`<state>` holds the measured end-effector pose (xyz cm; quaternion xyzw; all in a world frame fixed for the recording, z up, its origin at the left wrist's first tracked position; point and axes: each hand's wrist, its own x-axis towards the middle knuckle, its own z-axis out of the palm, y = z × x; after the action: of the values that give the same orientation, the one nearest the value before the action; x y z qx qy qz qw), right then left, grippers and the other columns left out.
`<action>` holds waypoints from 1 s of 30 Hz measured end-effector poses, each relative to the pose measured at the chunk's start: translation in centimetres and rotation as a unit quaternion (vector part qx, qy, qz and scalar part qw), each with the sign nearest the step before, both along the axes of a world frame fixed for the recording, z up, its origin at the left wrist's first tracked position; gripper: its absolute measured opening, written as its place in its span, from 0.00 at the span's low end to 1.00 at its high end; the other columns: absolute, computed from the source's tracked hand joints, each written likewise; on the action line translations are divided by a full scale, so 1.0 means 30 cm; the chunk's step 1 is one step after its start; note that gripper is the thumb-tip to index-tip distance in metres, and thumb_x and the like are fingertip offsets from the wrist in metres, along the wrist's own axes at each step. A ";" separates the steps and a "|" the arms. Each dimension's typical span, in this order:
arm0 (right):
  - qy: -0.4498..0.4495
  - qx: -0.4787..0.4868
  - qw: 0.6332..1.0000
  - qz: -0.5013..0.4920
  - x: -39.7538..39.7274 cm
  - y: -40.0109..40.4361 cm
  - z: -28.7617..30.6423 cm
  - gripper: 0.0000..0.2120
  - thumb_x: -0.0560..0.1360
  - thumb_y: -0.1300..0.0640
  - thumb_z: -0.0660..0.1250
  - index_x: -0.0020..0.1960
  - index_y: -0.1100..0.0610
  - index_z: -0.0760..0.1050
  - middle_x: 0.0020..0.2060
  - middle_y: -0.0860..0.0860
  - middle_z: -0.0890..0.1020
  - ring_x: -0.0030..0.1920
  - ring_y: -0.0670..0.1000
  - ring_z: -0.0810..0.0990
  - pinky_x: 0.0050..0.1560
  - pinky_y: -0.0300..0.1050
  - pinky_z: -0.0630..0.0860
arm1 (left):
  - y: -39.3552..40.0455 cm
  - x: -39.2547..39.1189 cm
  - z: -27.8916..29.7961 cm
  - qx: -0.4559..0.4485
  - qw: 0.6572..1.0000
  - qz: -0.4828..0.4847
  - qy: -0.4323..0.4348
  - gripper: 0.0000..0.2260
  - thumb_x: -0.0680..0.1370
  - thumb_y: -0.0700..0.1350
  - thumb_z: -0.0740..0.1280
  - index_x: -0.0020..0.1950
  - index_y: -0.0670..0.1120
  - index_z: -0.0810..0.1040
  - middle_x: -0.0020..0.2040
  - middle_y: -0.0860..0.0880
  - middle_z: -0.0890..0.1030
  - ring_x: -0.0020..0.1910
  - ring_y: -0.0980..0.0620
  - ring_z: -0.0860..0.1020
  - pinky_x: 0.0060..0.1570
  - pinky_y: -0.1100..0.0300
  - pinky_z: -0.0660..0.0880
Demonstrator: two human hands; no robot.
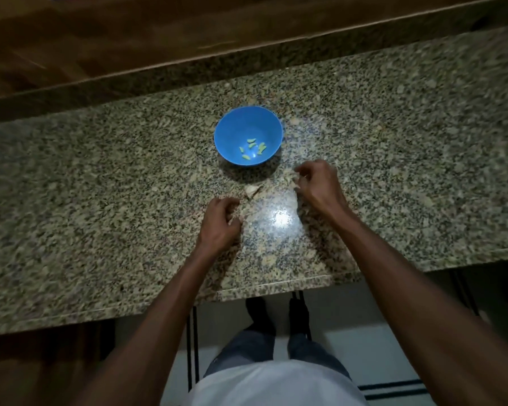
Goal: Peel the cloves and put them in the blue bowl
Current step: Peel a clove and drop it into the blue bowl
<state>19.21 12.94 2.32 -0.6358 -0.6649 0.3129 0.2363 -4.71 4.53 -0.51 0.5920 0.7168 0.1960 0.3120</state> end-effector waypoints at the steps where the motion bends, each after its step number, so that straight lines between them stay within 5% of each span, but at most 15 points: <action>1: 0.014 -0.005 1.000 -0.015 0.014 0.007 0.009 0.13 0.78 0.65 0.68 0.61 0.61 0.84 0.57 0.59 0.86 0.55 0.56 0.85 0.61 0.53 0.82 | 0.000 -0.004 -0.011 0.007 1.000 0.000 -0.004 0.19 0.74 0.40 0.70 0.65 0.42 0.80 0.55 0.44 0.75 0.49 0.51 0.76 0.52 0.59 0.75; 6: 0.018 -0.036 0.999 -0.025 0.096 0.013 0.012 0.11 0.80 0.63 0.70 0.62 0.62 0.83 0.57 0.56 0.86 0.50 0.47 0.83 0.48 0.28 0.76 | 0.004 -0.010 -0.033 0.005 1.000 0.027 -0.012 0.15 0.77 0.40 0.73 0.63 0.47 0.80 0.52 0.47 0.75 0.45 0.55 0.75 0.42 0.70 0.69; 9: 0.010 -0.033 0.999 0.033 0.047 0.021 0.001 0.13 0.80 0.59 0.72 0.62 0.63 0.83 0.55 0.58 0.87 0.47 0.49 0.84 0.48 0.37 0.79 | 0.005 -0.011 -0.031 0.010 0.999 0.028 -0.016 0.14 0.77 0.40 0.73 0.62 0.48 0.80 0.52 0.47 0.76 0.45 0.54 0.76 0.41 0.67 0.70; 12: -0.027 0.006 0.998 0.060 -0.039 0.019 -0.022 0.09 0.76 0.57 0.73 0.49 0.63 0.86 0.43 0.58 0.87 0.39 0.52 0.84 0.46 0.51 0.84 | 0.004 -0.018 -0.024 0.013 0.999 0.020 -0.023 0.13 0.78 0.41 0.73 0.62 0.47 0.80 0.52 0.47 0.76 0.45 0.53 0.76 0.43 0.65 0.72; 15: -0.061 0.014 0.997 0.048 -0.084 0.009 -0.053 0.06 0.75 0.67 0.67 0.46 0.64 0.83 0.40 0.58 0.85 0.39 0.55 0.82 0.43 0.56 0.84 | 0.003 -0.027 -0.025 0.010 0.999 0.015 -0.034 0.12 0.78 0.42 0.73 0.61 0.46 0.81 0.51 0.47 0.77 0.46 0.52 0.77 0.45 0.61 0.75; 19: -0.059 0.003 0.998 0.036 -0.061 -0.014 -0.021 0.12 0.76 0.72 0.63 0.48 0.61 0.83 0.43 0.56 0.85 0.40 0.51 0.81 0.44 0.48 0.83 | 0.004 -0.031 -0.024 0.006 0.999 0.024 -0.048 0.12 0.78 0.41 0.72 0.61 0.45 0.81 0.51 0.45 0.79 0.46 0.50 0.79 0.46 0.57 0.78; 25: 0.050 0.075 0.996 0.000 -0.106 0.078 0.140 0.07 0.79 0.62 0.70 0.56 0.59 0.84 0.48 0.48 0.84 0.44 0.43 0.82 0.44 0.27 0.76 | 0.061 0.032 0.008 0.065 0.994 0.051 -0.065 0.14 0.77 0.43 0.73 0.62 0.45 0.78 0.52 0.48 0.78 0.48 0.51 0.79 0.49 0.53 0.81; 30: 0.028 0.064 0.996 0.060 -0.211 0.191 0.159 0.09 0.77 0.63 0.70 0.54 0.61 0.86 0.48 0.54 0.88 0.45 0.45 0.83 0.52 0.36 0.80 | 0.139 0.068 -0.001 0.076 0.997 -0.005 -0.032 0.18 0.75 0.50 0.76 0.60 0.45 0.78 0.54 0.49 0.73 0.49 0.50 0.75 0.46 0.57 0.74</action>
<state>12.87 18.68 7.09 -0.5690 -0.7138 0.3010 0.2759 -2.65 8.69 -0.55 0.6111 0.6865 0.2670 0.2899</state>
